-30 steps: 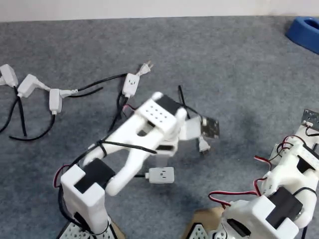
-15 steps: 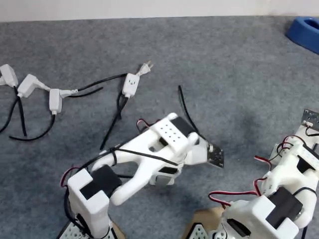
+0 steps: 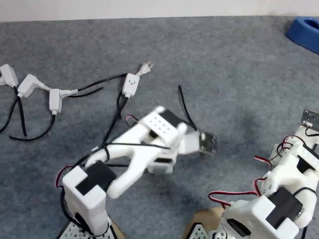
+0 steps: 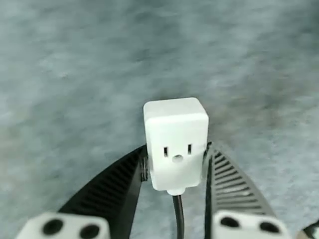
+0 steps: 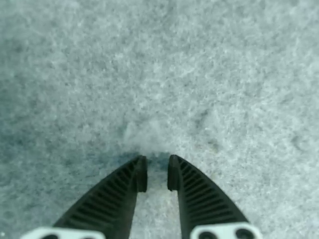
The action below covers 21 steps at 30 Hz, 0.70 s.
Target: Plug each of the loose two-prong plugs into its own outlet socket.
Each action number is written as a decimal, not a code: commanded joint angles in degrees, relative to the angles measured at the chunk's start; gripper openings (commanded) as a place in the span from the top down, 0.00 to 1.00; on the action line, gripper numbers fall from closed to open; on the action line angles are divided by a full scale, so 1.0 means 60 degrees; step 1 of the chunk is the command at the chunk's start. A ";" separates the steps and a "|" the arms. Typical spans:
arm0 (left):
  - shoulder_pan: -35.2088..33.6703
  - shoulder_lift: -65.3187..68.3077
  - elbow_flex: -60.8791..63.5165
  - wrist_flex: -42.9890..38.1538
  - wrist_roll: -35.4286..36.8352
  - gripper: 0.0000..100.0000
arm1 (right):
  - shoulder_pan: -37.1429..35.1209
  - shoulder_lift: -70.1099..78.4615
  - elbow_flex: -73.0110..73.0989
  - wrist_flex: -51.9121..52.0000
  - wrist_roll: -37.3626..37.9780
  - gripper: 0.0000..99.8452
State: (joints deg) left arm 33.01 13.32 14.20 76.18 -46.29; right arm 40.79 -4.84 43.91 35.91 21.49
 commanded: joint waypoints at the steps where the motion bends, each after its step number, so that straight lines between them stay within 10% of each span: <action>1: -0.0535 -0.0066 -0.1341 0.1011 -0.0205 0.82 | 0.0066 -0.0491 -0.0037 0.0081 0.0132 0.91; 13: 0.3114 -0.0535 -0.1414 0.3663 -0.0674 0.88 | -0.0051 -0.0491 -0.0037 0.0110 0.0117 0.91; 21: 0.3465 -0.1209 -0.1370 0.3956 -0.0835 0.93 | -0.0007 -0.0491 -0.0037 0.0095 0.0132 0.91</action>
State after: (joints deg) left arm 52.26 9.80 6.90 97.63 -50.42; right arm 40.79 -4.84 43.91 35.91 21.49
